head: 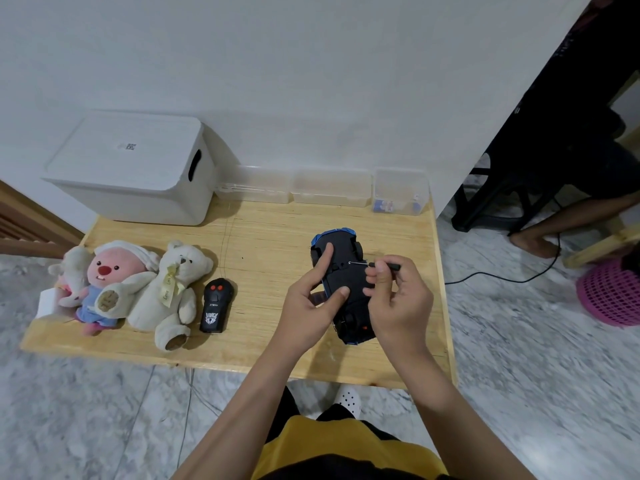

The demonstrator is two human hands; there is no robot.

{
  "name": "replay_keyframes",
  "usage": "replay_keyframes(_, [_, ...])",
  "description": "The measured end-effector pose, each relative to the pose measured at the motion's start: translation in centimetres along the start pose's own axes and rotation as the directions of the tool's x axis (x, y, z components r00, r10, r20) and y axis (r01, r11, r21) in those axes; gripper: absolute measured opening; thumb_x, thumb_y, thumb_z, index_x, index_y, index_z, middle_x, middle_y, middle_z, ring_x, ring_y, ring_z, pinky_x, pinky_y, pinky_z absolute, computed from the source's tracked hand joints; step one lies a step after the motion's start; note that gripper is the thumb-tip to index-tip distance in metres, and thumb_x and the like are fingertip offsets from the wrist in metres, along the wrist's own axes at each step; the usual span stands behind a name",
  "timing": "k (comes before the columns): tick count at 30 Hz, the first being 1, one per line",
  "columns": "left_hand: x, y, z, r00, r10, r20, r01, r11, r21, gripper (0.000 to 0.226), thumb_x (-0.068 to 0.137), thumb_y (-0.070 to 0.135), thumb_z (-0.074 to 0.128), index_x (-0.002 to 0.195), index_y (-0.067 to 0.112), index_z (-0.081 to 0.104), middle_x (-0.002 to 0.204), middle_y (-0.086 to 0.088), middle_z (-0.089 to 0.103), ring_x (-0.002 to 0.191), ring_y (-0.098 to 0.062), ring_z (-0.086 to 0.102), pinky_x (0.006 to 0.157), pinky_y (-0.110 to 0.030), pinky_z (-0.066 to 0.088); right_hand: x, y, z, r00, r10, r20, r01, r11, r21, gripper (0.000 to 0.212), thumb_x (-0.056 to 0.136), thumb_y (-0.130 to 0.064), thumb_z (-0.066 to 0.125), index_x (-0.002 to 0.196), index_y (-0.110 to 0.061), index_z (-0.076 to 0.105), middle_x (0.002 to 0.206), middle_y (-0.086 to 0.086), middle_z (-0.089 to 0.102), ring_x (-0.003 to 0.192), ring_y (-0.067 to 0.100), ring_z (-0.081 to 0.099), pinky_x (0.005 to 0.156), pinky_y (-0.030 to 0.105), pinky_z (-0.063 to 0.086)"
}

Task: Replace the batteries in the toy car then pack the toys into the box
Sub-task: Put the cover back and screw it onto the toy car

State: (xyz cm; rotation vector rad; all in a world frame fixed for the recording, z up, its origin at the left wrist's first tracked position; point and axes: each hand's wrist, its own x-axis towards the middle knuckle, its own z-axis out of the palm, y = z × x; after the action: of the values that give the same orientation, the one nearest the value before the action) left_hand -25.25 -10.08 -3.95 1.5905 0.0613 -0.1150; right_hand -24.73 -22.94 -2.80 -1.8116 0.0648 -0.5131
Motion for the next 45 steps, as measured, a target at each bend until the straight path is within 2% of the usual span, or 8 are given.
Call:
replay_keyframes(6, [-0.2,-0.1,-0.3,1.000,-0.011,-0.008,0.011,1.000,-0.002,0.066,0.088,-0.001,0.062,0.135,0.039,0.040,0.122,0.004,0.063,0.105,-0.008,0.064,0.085,-0.027,0.054,2.2,-0.2,-0.2,0.972,-0.186,0.147,0.215,0.951,-0.221,0.009,0.090,-0.006,0.054,0.087,-0.004,0.062,0.072,-0.002,0.062,0.069,0.017,0.065,0.057,0.036,0.056])
replay_keyframes(10, [-0.3,0.3,-0.3,1.000,-0.027,-0.012,0.026,0.997,-0.072,0.067,0.088,-0.004,0.060,0.136,0.037,0.039,0.120,0.008,0.062,0.098,-0.002,0.066,0.080,-0.021,0.054,2.7,-0.4,-0.4,0.974,-0.175,0.147,0.202,0.958,-0.202,0.011,0.092,-0.011,0.052,0.087,-0.006,0.060,0.074,0.000,0.064,0.071,0.019,0.066,0.061,0.036,0.055])
replay_keyframes(18, [-0.5,0.4,-0.3,1.000,-0.029,-0.001,0.029,0.997,-0.068,0.066,0.089,-0.003,0.060,0.140,0.032,0.038,0.120,0.005,0.064,0.095,-0.003,0.066,0.079,-0.020,0.053,2.6,-0.6,-0.1,0.922,-0.319,0.219,0.373,0.883,-0.285,0.018,0.093,-0.014,0.050,0.086,-0.001,0.061,0.077,0.005,0.062,0.070,0.014,0.057,0.058,0.017,0.044])
replay_keyframes(22, [-0.6,0.6,-0.5,0.999,-0.037,0.002,0.037,0.995,-0.097,0.065,0.089,-0.003,0.059,0.140,0.032,0.038,0.123,0.002,0.063,0.097,-0.005,0.067,0.081,-0.023,0.054,3.1,-1.3,-0.2,0.926,-0.297,0.232,0.347,0.912,-0.218,0.010,0.090,-0.009,0.057,0.085,-0.004,0.064,0.082,0.004,0.060,0.075,0.005,0.052,0.055,0.009,0.044])
replay_keyframes(30, [-0.8,1.1,-0.5,0.997,-0.073,0.022,0.075,0.990,-0.123,0.063,0.089,0.000,0.061,0.131,0.043,0.045,0.118,0.006,0.065,0.096,-0.006,0.067,0.083,-0.035,0.057,3.5,-2.1,-0.4,0.943,-0.294,0.154,0.306,0.950,-0.063,0.026,0.083,-0.009,0.070,0.108,-0.011,0.063,0.072,-0.012,0.056,0.072,0.008,0.060,0.069,0.027,0.058])
replay_keyframes(35, [-0.8,1.3,-0.5,0.996,-0.091,0.016,0.092,0.987,-0.134,0.062,0.088,0.002,0.063,0.130,0.045,0.047,0.115,0.009,0.066,0.102,-0.012,0.066,0.081,-0.037,0.058,3.8,-1.4,-0.7,0.905,-0.407,0.125,0.415,0.908,-0.048,0.024,0.081,-0.006,0.072,0.104,-0.001,0.068,0.086,0.006,0.071,0.076,0.018,0.070,0.069,0.038,0.060])
replay_keyframes(39, [-0.6,1.4,-0.4,0.995,-0.101,0.006,0.101,0.984,-0.147,0.062,0.088,0.001,0.063,0.129,0.045,0.048,0.114,0.010,0.067,0.108,-0.016,0.064,0.083,-0.040,0.057,3.8,-1.4,-0.9,0.924,-0.358,0.136,0.356,0.934,0.034,0.025,0.085,-0.009,0.064,0.108,0.000,0.066,0.100,0.010,0.072,0.094,0.017,0.070,0.078,0.038,0.059])
replay_keyframes(45, [-0.4,1.6,-0.2,0.993,-0.118,0.004,0.117,0.981,-0.153,0.062,0.088,0.001,0.063,0.127,0.047,0.048,0.116,0.006,0.066,0.108,-0.020,0.064,0.084,-0.043,0.057,4.2,-2.1,-1.1,0.931,-0.311,0.192,0.303,0.950,0.073,0.024,0.079,-0.001,0.072,0.100,-0.012,0.068,0.087,-0.012,0.068,0.082,0.008,0.068,0.076,0.034,0.059])
